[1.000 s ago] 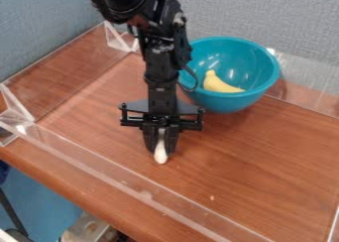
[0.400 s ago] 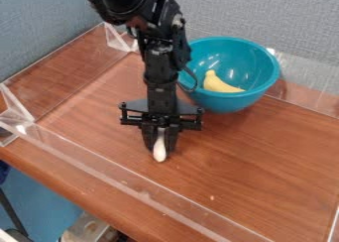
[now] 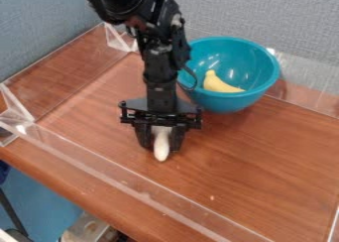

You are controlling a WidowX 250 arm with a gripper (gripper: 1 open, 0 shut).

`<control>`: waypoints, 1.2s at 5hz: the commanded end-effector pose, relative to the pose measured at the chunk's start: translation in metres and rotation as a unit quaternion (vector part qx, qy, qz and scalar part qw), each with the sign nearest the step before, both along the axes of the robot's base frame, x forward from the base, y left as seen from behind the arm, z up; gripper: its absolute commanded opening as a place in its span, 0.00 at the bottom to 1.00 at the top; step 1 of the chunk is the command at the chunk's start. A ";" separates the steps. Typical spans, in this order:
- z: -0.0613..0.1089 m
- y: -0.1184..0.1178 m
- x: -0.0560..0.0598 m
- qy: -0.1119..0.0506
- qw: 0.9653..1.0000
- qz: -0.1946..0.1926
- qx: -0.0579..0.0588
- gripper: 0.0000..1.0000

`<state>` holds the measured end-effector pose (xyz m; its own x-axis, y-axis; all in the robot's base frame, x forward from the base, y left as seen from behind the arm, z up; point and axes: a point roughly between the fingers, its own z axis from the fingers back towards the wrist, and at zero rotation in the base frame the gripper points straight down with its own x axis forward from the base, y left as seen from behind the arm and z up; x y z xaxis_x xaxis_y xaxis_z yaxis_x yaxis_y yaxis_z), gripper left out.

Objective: Put the mushroom in the blue bowl

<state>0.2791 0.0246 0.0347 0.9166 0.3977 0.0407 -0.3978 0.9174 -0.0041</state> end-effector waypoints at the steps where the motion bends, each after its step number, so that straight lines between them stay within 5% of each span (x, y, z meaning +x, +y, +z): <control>1: 0.017 0.003 0.006 -0.036 0.999 0.002 0.006 0.00; 2: 0.016 0.001 0.007 -0.040 0.999 -0.003 0.010 1.00; 3: 0.017 0.000 0.008 -0.046 0.999 -0.006 0.012 0.00; 4: 0.041 0.000 0.010 -0.056 0.998 -0.001 0.002 0.00; 6: 0.106 -0.005 0.041 -0.086 0.996 0.015 -0.036 0.00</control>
